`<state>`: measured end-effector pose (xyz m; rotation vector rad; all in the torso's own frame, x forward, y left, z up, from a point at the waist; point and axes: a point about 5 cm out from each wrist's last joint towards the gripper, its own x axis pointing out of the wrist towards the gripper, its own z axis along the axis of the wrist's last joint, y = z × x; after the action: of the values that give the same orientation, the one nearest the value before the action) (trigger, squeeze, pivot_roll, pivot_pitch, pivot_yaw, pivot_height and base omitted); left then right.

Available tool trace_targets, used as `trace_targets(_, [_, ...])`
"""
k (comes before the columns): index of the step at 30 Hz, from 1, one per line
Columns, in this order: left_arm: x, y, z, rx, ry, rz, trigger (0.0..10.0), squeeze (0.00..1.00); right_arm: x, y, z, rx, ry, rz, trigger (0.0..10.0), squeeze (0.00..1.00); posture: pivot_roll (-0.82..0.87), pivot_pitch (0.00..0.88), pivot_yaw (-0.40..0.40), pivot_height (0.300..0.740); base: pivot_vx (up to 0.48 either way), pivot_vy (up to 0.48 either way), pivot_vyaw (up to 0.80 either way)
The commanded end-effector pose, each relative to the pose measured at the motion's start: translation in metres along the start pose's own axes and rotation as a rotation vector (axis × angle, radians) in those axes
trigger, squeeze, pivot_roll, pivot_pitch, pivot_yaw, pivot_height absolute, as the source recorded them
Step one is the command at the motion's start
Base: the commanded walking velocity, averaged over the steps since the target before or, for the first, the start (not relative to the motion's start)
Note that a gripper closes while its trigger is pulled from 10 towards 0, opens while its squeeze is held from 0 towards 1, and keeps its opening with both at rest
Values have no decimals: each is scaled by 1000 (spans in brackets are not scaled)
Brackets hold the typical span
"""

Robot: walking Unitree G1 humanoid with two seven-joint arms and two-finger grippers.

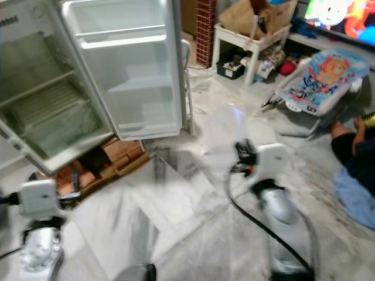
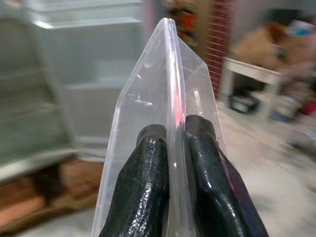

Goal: Restocking fridge

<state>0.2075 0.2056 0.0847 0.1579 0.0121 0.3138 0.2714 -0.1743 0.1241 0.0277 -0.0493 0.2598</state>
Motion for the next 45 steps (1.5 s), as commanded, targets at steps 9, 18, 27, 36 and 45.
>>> trace_targets(9, [4, -9, 9, -69, -20, -54, 10000, 0, 3, 3, 2, -4, 6, 30, 10000, 0, -47, 109, 34, 740, 0, 0, 670])
trace_targets(18, [5, -16, 12, -129, -24, -76, 10000, 0, 10, 6, 2, 20, 6, 51, 10000, 0, -32, 98, -3, 740, 0, 0, 602])
trace_targets(27, [10, -24, 20, -160, -55, -120, 10000, 0, 23, 2, -4, -12, 40, 7, 10000, 0, -20, 95, -13, 740, 0, 0, 0])
trace_targets(36, [12, -27, 20, -161, -55, -145, 10000, 0, 25, 15, -12, 39, 72, 39, 10000, 0, -18, 105, 12, 740, 307, 0, 0])
trace_targets(45, [14, -28, 21, -157, -55, -159, 10000, 0, 27, 24, -9, 13, 38, 101, 10000, 0, -12, 100, 17, 740, 365, 0, 637])
